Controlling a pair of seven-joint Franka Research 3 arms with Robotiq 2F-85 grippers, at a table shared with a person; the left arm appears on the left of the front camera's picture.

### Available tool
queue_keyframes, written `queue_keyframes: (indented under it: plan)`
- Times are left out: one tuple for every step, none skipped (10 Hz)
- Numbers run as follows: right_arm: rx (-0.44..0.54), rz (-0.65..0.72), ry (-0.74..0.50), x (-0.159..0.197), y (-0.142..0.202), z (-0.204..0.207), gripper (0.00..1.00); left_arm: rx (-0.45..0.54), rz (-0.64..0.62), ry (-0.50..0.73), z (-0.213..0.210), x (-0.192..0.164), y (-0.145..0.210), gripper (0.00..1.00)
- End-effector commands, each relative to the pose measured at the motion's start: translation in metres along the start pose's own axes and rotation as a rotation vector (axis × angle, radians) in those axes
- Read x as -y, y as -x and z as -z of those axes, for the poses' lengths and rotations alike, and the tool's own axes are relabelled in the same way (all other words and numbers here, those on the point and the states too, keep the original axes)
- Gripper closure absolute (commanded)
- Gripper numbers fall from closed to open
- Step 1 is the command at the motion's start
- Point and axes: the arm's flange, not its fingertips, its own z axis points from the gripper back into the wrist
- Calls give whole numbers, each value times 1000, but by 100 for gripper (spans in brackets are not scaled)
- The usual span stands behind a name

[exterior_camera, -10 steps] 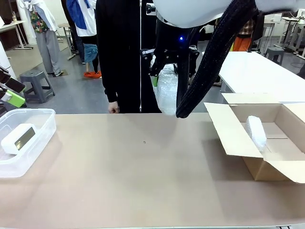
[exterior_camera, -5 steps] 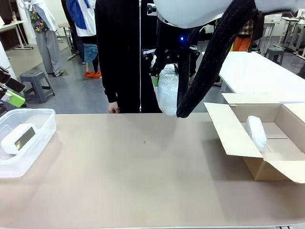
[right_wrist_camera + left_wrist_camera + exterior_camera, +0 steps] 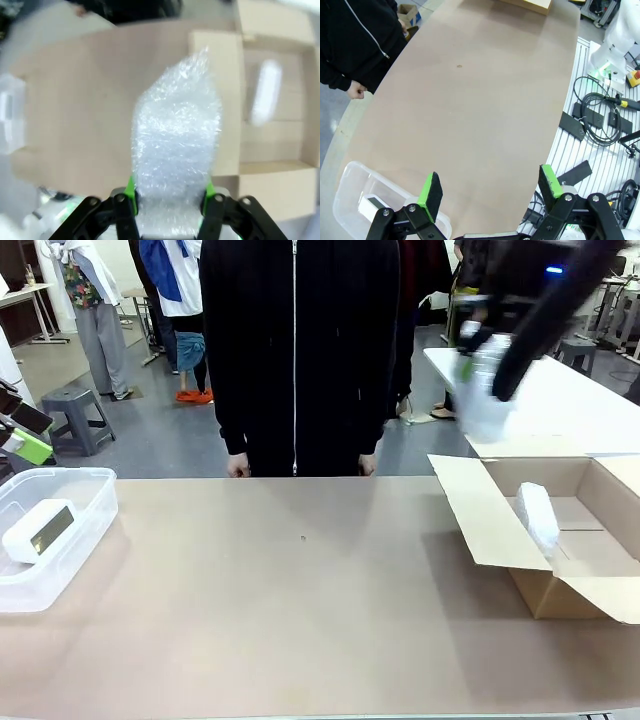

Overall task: Separate and place wrapped and unwrapped clocks.
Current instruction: If the picked Digital clock is wrapped, place it in the Package Box ; if not, place it in the Organizing box.

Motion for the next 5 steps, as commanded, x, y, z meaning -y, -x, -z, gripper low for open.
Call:
queue_keyframes:
  plan:
    - [3, 167, 52, 70, -6, 33, 46, 11, -3, 13, 1, 1, 0, 0]
    - [0, 252, 95, 109, -11, 56, 46, 11, -3, 13, 1, 1, 0, 0]
    - [3, 276, 139, 137, -13, 79, 46, 11, -3, 13, 1, 1, 0, 0]
    - [16, 311, 127, 159, -16, 99, 46, 11, -3, 13, 1, 1, 0, 0]
    - [39, 335, 176, 172, -24, 118, 46, 11, -3, 13, 1, 1, 0, 0]
